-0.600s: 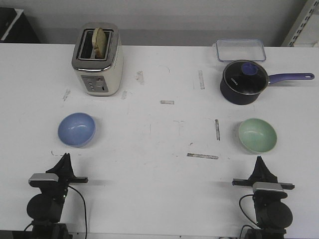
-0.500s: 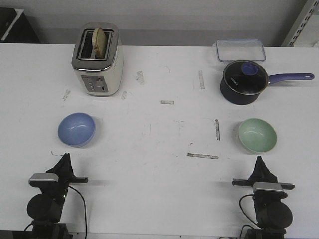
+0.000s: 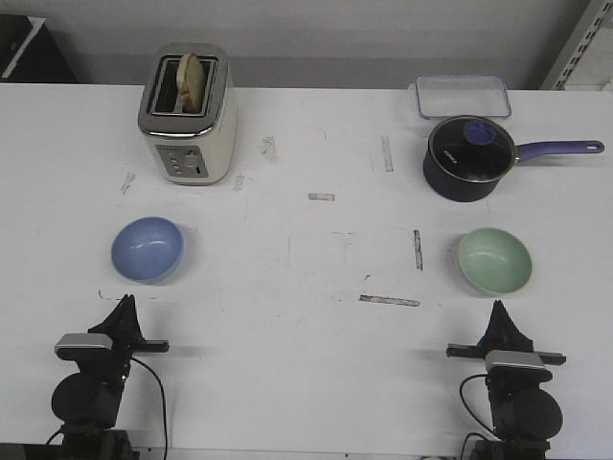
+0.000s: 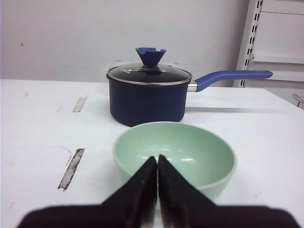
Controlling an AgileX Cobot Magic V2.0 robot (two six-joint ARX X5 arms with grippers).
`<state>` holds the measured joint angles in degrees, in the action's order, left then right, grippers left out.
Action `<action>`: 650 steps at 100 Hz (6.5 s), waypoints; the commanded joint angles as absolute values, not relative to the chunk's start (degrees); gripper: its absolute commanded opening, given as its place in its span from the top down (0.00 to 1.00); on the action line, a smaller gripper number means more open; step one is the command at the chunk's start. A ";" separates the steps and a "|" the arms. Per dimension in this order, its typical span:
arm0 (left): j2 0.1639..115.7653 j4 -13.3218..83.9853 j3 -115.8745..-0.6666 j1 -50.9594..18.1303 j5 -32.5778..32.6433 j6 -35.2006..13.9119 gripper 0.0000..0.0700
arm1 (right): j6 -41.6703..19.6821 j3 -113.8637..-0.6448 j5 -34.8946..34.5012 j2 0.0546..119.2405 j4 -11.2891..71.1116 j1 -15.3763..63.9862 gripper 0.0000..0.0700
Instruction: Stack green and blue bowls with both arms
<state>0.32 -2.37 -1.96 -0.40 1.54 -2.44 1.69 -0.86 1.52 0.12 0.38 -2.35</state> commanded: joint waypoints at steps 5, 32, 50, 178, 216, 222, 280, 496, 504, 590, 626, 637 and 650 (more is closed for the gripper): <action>0.23 -3.03 -0.73 -0.38 1.50 -2.20 1.00 | 1.32 -0.73 1.54 0.05 -0.45 -2.50 1.00; 0.25 -3.01 -0.73 -0.38 1.52 -2.20 1.00 | 1.28 -0.73 1.52 0.05 -0.56 -2.48 1.00; 0.25 -3.05 -0.73 -0.38 1.52 -2.20 1.00 | -0.49 -0.73 1.10 0.08 -1.76 -2.46 1.00; 0.25 -3.03 -0.73 -0.38 1.52 -2.17 1.00 | 6.96 -63.68 -2.11 72.18 44.03 -16.78 0.38; 0.25 -3.03 -0.73 -0.38 1.50 -2.20 1.00 | 7.55 -63.68 -3.27 84.73 40.93 -19.59 0.70; 0.25 -3.03 -0.73 -0.38 1.52 -2.17 1.00 | 7.55 -63.68 -3.60 85.69 40.71 -19.59 0.88; 0.25 -3.05 -0.73 -0.38 1.50 -2.17 1.00 | 3.25 -69.04 -11.84 76.88 41.12 -11.16 1.00; 0.25 -7.07 -0.78 -0.38 1.61 -2.17 1.00 | 0.34 -66.22 -1.23 61.41 41.15 13.74 0.99; 0.25 -9.78 -1.13 -0.38 1.80 -2.17 1.00 | 1.13 -59.88 -1.17 56.97 37.39 11.20 0.99; 49.71 24.36 -66.04 0.89 3.27 -3.70 0.31 | 1.78 -34.02 -1.45 39.46 20.27 6.61 0.99; 72.01 35.46 -70.43 7.75 3.09 -8.71 0.32 | 1.83 -34.02 -1.48 39.46 19.70 6.61 0.99; 77.65 36.62 -70.43 9.39 2.96 -9.45 0.32 | 1.83 -34.02 -1.45 39.46 19.70 6.61 0.99; 83.22 36.77 -70.43 9.58 2.79 -10.48 0.32 | 1.83 -34.02 -1.48 39.46 19.68 6.63 0.99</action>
<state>81.01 36.71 -69.45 9.61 3.05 -9.50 1.32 -33.36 -1.43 39.35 20.40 6.63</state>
